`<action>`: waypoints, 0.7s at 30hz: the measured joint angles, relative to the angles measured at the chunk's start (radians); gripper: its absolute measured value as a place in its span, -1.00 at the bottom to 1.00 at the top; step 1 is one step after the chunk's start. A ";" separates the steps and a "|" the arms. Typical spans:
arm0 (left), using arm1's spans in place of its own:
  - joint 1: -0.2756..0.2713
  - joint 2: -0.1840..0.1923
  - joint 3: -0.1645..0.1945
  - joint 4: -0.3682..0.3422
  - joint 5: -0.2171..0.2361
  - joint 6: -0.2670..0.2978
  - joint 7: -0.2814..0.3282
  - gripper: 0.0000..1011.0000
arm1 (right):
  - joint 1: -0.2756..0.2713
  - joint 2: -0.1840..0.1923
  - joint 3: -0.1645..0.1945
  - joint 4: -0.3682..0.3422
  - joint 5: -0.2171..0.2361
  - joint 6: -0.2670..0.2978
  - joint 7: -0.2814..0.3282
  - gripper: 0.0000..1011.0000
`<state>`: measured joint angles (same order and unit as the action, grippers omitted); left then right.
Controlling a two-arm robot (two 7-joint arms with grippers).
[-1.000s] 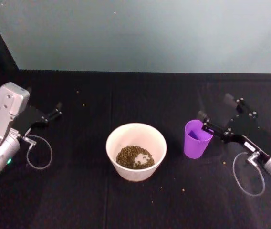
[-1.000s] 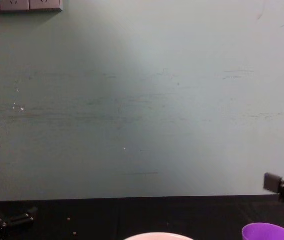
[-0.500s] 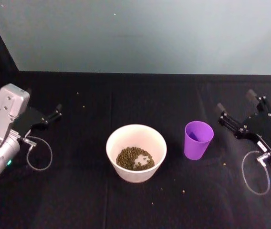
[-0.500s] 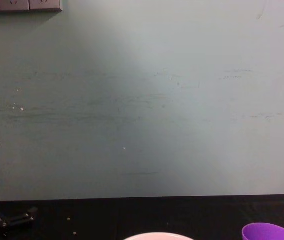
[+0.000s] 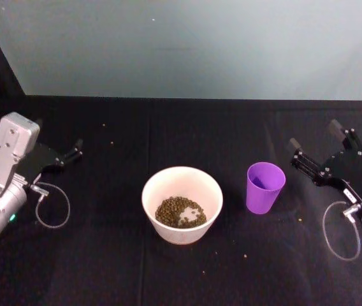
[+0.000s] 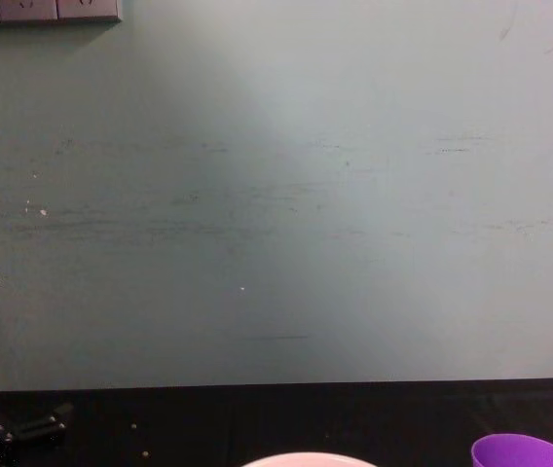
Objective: Pick up the cup and pour the mung beans from the cup into the bowl.
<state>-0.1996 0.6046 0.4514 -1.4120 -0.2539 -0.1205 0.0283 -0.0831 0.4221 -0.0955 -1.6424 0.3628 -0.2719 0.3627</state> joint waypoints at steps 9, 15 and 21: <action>0.000 0.000 0.000 0.000 0.000 0.000 0.000 0.98 | 0.000 0.001 -0.001 -0.001 0.000 0.002 -0.001 0.98; 0.000 0.000 0.000 0.000 0.000 0.000 0.000 0.98 | 0.000 0.001 -0.001 -0.001 0.000 0.003 -0.002 0.98; 0.000 0.000 0.000 0.000 0.000 0.000 0.000 0.98 | 0.000 0.001 -0.001 -0.001 0.000 0.004 -0.003 0.98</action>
<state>-0.1995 0.6047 0.4514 -1.4120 -0.2539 -0.1206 0.0283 -0.0830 0.4234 -0.0968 -1.6439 0.3628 -0.2683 0.3599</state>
